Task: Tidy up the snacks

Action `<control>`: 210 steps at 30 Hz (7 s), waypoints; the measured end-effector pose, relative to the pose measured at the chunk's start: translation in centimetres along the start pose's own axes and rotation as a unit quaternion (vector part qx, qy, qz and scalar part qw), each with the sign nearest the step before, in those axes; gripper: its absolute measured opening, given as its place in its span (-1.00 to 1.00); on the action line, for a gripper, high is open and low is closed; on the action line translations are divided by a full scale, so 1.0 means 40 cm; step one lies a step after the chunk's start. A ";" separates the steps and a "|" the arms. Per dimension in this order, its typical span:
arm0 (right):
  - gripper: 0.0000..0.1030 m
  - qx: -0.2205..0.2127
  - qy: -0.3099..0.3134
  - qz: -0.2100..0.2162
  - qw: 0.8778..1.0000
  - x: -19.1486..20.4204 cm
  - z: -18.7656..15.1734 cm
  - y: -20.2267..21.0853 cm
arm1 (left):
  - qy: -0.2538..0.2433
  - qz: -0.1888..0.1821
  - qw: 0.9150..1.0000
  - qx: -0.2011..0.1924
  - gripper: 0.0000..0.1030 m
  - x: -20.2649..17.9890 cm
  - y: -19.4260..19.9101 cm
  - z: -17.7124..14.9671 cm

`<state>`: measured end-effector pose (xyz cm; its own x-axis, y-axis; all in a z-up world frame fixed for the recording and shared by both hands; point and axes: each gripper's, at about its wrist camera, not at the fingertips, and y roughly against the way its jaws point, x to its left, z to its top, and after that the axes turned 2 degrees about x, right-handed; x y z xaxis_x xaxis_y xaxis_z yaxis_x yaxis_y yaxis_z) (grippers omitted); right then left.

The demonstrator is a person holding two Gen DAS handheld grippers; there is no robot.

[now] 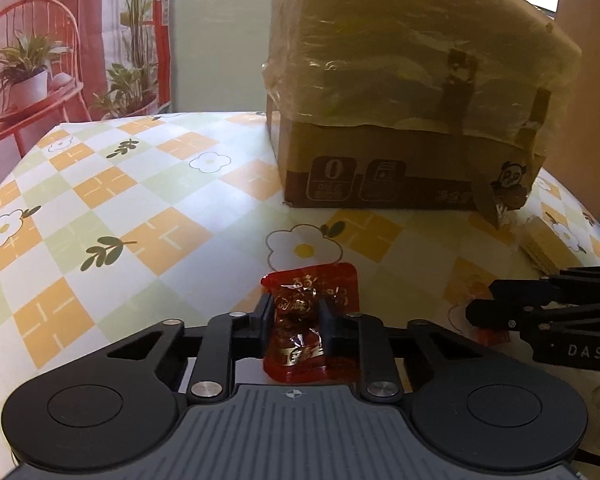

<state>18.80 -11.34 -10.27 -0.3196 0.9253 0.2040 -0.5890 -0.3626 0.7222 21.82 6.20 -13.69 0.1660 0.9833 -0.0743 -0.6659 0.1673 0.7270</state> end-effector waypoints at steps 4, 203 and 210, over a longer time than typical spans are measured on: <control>-0.26 -0.001 -0.006 0.000 1.000 -0.004 -0.001 0.005 | 0.000 -0.006 1.000 0.016 -0.97 0.001 -0.006 -0.007; 0.04 -0.024 -0.030 -0.050 0.998 -0.177 -0.075 0.120 | -0.047 -0.172 0.984 0.027 0.17 -0.308 -0.120 0.167; 0.03 -0.016 0.012 -0.018 1.000 -0.108 -0.058 0.076 | -0.027 -0.159 0.986 0.040 0.17 -0.282 -0.132 0.149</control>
<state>16.66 -16.69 -10.51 -0.3156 0.9351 0.1614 -0.6244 -0.3327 0.7067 27.80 -6.21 -12.63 0.3974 0.8764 -0.2719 -0.5149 0.4582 0.7245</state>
